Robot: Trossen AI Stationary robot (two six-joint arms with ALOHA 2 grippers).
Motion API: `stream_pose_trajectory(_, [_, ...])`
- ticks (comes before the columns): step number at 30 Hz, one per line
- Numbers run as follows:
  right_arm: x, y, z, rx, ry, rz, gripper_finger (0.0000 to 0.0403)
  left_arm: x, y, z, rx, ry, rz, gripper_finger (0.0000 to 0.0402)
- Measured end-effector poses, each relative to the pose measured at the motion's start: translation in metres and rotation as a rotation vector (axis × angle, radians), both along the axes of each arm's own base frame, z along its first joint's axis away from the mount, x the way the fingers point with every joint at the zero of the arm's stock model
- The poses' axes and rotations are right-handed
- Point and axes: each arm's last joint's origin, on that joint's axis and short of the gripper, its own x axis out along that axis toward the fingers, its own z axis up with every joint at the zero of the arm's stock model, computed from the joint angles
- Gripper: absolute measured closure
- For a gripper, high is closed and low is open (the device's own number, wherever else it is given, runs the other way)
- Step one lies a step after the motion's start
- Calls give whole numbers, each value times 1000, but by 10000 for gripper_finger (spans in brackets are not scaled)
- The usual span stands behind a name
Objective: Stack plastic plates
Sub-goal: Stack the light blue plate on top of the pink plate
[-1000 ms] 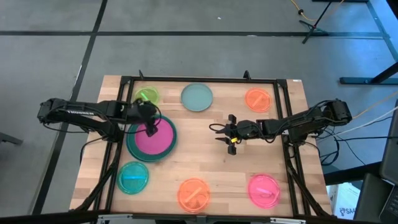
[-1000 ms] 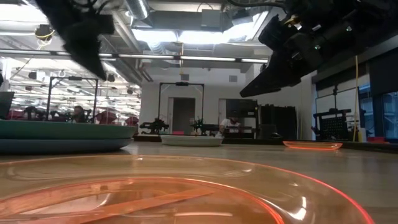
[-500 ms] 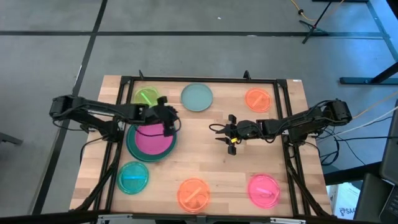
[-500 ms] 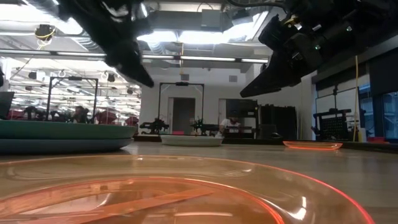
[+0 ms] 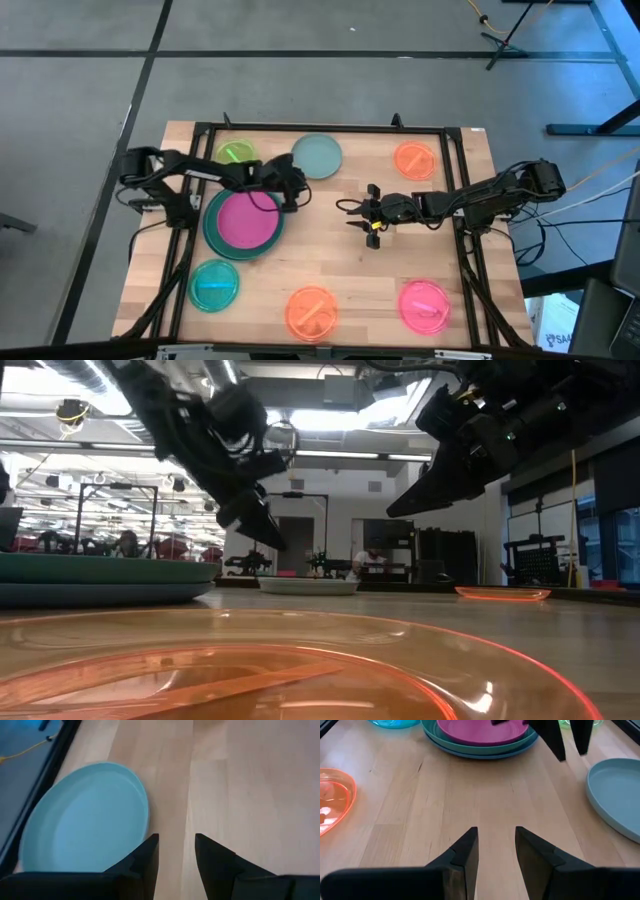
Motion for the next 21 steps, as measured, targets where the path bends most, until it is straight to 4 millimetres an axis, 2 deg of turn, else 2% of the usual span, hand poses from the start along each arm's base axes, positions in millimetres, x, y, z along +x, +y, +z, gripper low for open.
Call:
stream_pose_trajectory(10, [0,0,0,0,5,0,283,3,41,-32,-48,-18,55,282])
stream_pose_trajectory(21, [0,0,0,0,3,0,283,-1,63,-55,-58,14,88,283])
